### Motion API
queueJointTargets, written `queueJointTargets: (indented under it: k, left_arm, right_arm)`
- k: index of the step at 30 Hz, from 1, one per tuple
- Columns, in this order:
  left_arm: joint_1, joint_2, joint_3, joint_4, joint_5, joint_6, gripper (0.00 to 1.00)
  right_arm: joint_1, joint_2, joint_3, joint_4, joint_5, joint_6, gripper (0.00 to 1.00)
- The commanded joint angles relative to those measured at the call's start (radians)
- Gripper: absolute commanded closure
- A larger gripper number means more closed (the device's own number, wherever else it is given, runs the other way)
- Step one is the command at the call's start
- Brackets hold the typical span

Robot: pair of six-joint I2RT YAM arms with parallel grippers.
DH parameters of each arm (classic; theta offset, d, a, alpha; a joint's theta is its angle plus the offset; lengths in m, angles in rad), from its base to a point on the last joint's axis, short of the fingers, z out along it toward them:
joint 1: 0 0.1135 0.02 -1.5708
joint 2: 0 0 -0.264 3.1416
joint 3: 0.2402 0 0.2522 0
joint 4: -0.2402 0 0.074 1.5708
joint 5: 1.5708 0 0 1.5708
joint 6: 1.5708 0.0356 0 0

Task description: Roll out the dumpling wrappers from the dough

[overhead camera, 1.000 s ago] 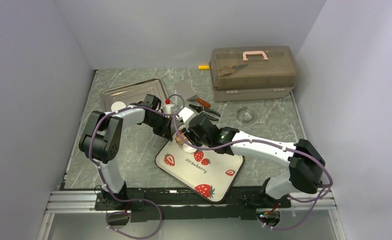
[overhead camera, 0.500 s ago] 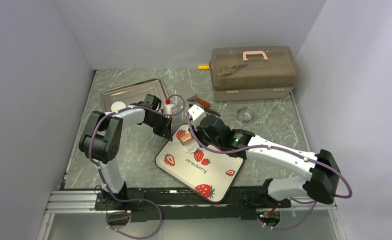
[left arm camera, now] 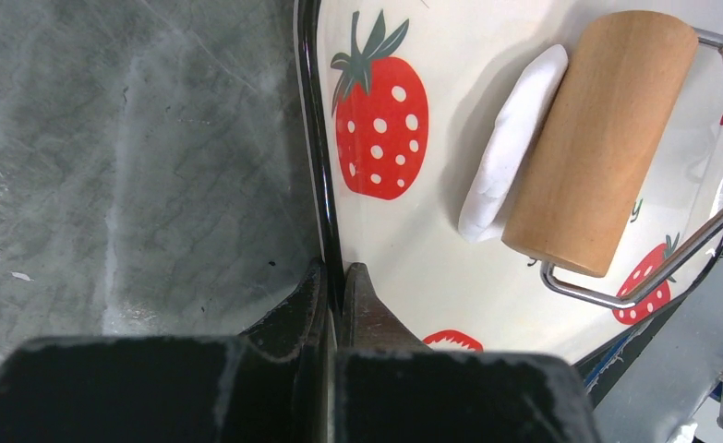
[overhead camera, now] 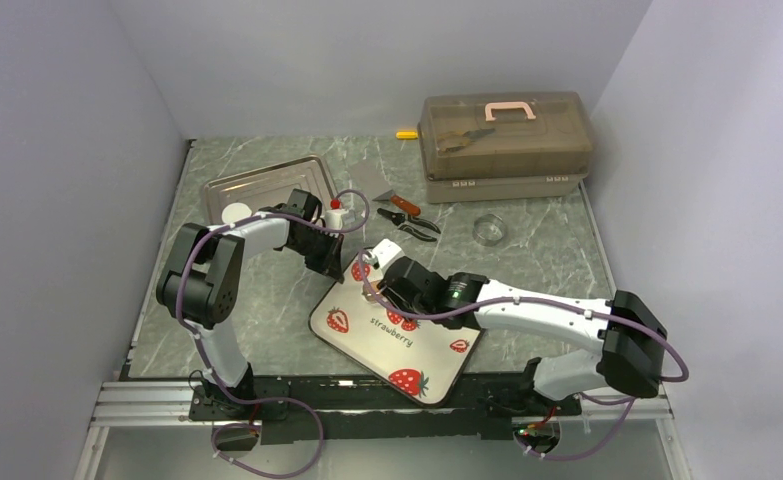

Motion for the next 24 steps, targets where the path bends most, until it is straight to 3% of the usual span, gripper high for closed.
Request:
queueJointTargets:
  k: [1, 9, 14, 24]
  left_arm:
    - [-0.009, -0.049, -0.002, 0.012, 0.003, 0.048, 1.00]
    - [-0.009, -0.059, -0.005, 0.013, 0.000, 0.050, 1.00]
    - [-0.009, -0.065, -0.007, 0.013, 0.002, 0.052, 1.00]
    - [-0.009, -0.062, -0.007, 0.015, 0.005, 0.051, 1.00]
  right_arm:
    - [0.023, -0.006, -0.037, -0.120, -0.135, 0.083, 1.00]
    - [0.029, 0.164, 0.056, -0.072, -0.101, 0.030, 1.00]
    - [0.126, 0.223, 0.140, -0.197, -0.033, 0.048, 1.00]
    - [0.199, 0.240, 0.249, -0.415, -0.030, 0.055, 1.00]
